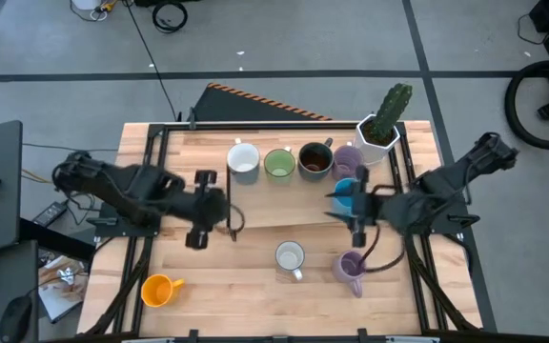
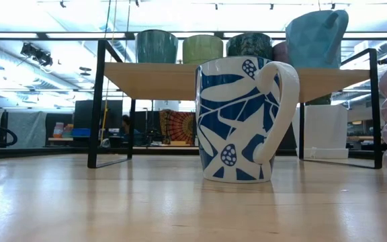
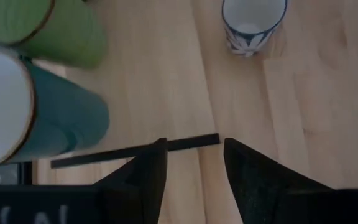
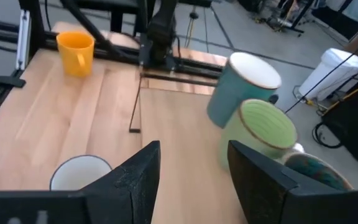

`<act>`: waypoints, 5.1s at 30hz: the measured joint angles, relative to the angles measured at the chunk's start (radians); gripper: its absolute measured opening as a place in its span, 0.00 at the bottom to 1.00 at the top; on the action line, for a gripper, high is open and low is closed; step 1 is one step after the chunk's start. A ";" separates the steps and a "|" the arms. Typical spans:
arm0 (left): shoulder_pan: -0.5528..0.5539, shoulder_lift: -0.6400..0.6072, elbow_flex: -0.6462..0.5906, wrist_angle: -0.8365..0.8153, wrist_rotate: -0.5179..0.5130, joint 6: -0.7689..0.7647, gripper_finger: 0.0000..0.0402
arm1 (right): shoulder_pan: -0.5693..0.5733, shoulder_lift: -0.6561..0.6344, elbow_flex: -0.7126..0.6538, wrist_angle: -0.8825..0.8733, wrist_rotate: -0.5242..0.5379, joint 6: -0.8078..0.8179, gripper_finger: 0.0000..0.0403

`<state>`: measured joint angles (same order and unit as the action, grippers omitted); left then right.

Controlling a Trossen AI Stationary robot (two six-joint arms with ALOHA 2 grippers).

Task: Place coffee mugs
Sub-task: Put the white mug on the shelf aligned with the other dark green mug on the shelf

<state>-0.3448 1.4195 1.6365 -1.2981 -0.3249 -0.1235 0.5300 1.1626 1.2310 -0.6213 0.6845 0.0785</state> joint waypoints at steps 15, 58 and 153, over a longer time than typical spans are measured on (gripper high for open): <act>-0.093 -0.233 -0.561 0.466 -0.154 0.003 0.40 | 0.013 0.293 0.251 -0.072 -0.098 0.114 0.45; -0.294 -0.733 -1.320 1.188 -0.267 -0.075 0.40 | -0.053 0.981 0.765 -0.637 -0.745 1.402 0.41; -0.304 -0.883 -1.417 1.142 -0.272 -0.160 0.40 | -0.294 0.928 1.097 -0.948 -0.543 1.136 0.17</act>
<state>-0.6483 0.5362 0.2195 -0.1558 -0.5968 -0.2834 0.2358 2.0907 2.3276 -1.5692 0.1416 1.2140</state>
